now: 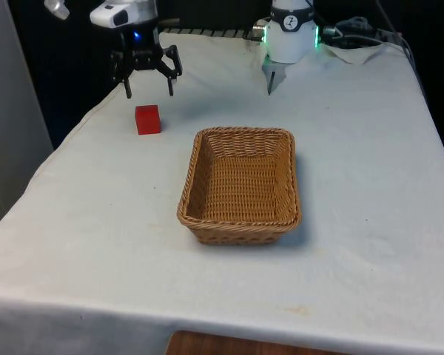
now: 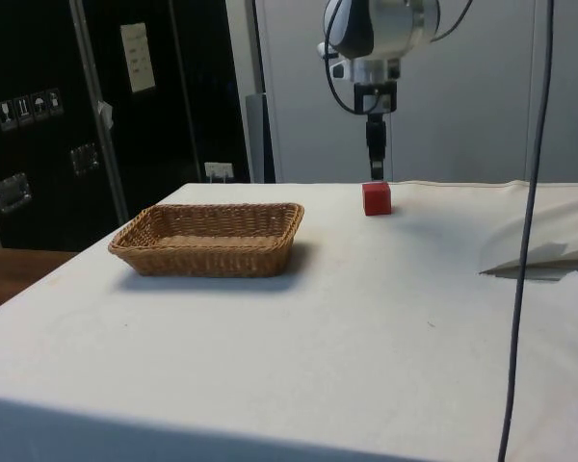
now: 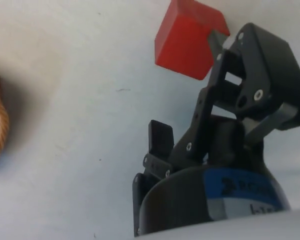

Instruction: Pick up the cube and place it into the basket.

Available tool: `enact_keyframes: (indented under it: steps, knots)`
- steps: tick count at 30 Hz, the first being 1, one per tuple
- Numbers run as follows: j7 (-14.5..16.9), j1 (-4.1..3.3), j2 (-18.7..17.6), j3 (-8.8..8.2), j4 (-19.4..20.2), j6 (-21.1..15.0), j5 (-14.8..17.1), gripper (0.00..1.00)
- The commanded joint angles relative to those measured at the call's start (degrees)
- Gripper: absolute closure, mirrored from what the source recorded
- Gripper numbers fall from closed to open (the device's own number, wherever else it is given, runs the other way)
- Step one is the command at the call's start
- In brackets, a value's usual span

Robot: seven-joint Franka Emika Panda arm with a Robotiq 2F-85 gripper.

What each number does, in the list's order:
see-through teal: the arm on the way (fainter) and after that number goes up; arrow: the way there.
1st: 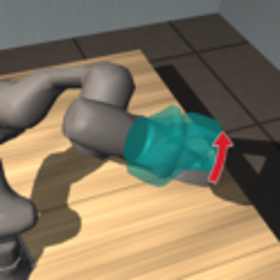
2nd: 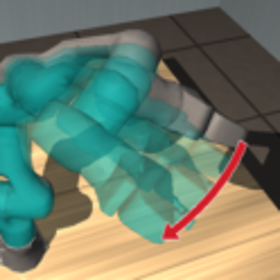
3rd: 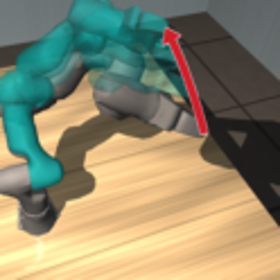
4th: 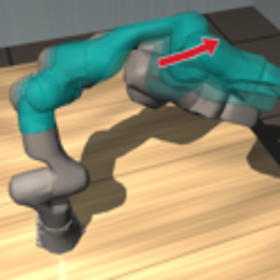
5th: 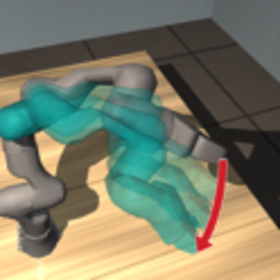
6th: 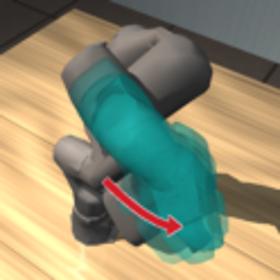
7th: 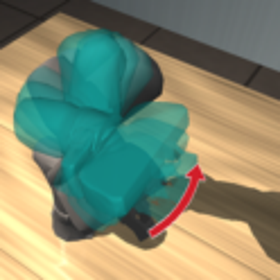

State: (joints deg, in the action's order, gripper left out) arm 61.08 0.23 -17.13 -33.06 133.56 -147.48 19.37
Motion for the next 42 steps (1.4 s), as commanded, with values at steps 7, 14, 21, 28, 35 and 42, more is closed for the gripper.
enact_keyframes:
  steps: [7, 14, 21, 28, 35, 42]
  knots:
    - [4.2, 0.63, -1.6, 0.86, -0.2, -1.8, 3.4, 0.0]
    - [7.5, 0.86, -3.3, 0.86, -1.1, -2.1, 5.4, 0.0]
    - [10.8, 0.92, -5.6, 1.03, -2.2, -2.3, 8.1, 0.0]
    - [13.2, 0.97, -7.3, 1.43, -2.8, -2.3, 10.5, 0.0]
    - [14.8, 0.97, -8.6, 1.43, -3.4, -2.3, 11.9, 0.0]
    - [15.9, 1.03, -9.4, 1.32, -4.0, -2.1, 12.5, 0.0]
